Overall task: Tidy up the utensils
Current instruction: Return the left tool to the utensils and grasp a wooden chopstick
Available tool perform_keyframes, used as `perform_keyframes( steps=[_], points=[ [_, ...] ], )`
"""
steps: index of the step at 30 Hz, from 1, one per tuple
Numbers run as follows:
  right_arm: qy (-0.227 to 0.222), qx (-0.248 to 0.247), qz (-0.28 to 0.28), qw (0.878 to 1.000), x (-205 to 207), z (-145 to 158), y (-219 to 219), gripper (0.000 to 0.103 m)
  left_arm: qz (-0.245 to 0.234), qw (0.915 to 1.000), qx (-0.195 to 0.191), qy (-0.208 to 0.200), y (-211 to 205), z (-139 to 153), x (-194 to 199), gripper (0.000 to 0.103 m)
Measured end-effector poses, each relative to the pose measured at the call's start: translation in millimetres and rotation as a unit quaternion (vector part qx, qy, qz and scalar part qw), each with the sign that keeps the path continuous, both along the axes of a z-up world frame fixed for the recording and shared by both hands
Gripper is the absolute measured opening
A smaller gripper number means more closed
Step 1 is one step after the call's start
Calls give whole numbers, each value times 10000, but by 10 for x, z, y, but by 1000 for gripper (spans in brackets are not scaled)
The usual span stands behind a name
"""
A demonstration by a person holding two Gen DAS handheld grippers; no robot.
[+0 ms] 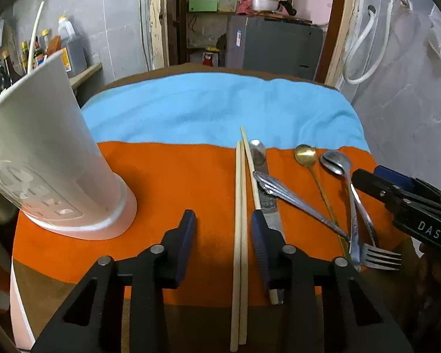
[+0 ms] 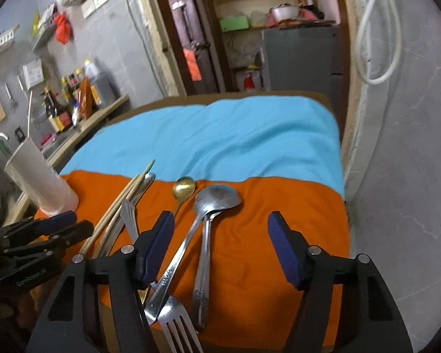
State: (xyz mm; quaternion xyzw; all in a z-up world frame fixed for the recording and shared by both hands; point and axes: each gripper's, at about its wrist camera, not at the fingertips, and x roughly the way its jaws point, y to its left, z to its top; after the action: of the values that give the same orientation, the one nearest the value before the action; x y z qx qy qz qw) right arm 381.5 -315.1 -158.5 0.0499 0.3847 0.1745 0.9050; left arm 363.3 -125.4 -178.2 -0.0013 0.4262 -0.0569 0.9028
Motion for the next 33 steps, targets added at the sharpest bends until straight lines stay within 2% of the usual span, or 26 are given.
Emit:
perform_keyframes(
  steps=[3,7,14,23,26,30,33],
  points=[
    [172,-165,94,9997,50,-48,80,62,15,10000,-35,49,13,-17,7,29],
    [343,-267,1,9991,100,-89,64,55,34,10000,-62,38,16,-10,10,28],
    [307,-140,-288,9990,48,-68,-80,52,85,9998,-136,68,61,-1,4,19],
    [266,-96,-531,9982,-12,-34,-193,45,136,9997,-151,159,95,16,14,17],
    [275,-61,-531,9982,-14,-30,-192,43,40,9997,-1,253,39,3,58,17],
    [450,66,-452,9979,72,-66,-157,41,-68,9986,466,247,-76,-19,107,17],
    [555,72,-445,9974,149,-82,-112,37,-48,9976,632,262,-116,-32,132,17]
  ],
)
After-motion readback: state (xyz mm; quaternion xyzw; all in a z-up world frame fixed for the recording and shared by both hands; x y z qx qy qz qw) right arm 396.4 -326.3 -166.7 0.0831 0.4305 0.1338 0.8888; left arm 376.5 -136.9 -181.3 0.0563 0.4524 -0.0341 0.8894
